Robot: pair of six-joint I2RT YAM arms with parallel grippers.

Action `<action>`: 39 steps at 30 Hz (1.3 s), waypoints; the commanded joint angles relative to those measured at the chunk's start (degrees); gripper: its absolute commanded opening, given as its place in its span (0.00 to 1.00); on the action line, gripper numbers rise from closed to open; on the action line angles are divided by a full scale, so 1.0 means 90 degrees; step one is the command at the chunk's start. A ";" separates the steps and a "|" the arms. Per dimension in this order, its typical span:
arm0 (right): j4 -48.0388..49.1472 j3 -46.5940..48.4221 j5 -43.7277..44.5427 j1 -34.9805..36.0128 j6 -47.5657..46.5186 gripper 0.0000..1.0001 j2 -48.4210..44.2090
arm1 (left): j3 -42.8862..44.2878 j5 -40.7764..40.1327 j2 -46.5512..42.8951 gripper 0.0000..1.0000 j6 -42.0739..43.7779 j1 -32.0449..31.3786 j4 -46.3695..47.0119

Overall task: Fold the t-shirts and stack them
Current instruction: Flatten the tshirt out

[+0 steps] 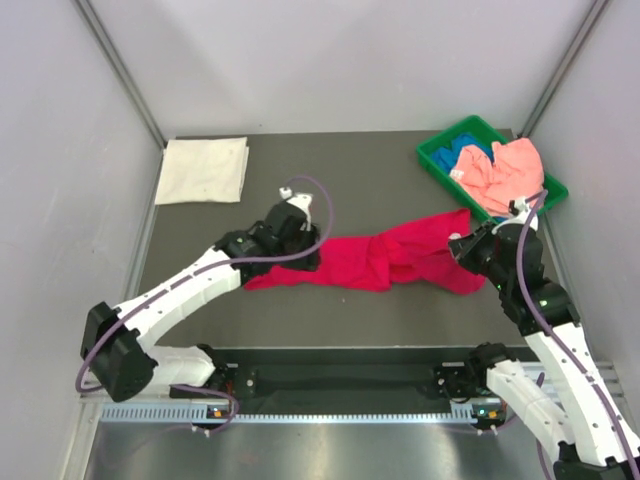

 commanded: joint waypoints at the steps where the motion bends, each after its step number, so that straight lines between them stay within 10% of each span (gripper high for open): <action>1: 0.0540 0.0194 -0.0008 0.0077 0.0046 0.00 -0.0021 | 0.0061 0.0227 0.0256 0.54 -0.0663 -0.0817 0.1243; 19: 0.0980 -0.0401 0.0208 0.0077 -0.0335 0.00 -0.0479 | 0.1828 -0.1228 0.4213 0.62 -0.2724 -0.2295 0.2446; 26: 0.1000 -0.0470 0.0207 0.0086 -0.0511 0.00 -0.0451 | 0.2287 -0.1364 0.4819 0.49 -0.2686 -0.2324 0.2242; 31: 0.0767 -0.0236 0.0392 0.0067 -0.0686 0.00 -0.0334 | 0.2502 -0.1599 0.4245 0.00 -0.2569 -0.2324 0.1189; 39: -0.0570 0.1540 0.1690 0.0067 -0.1233 0.00 -0.0099 | 0.2248 -0.2330 0.1084 0.00 -0.1621 -0.2324 -0.1447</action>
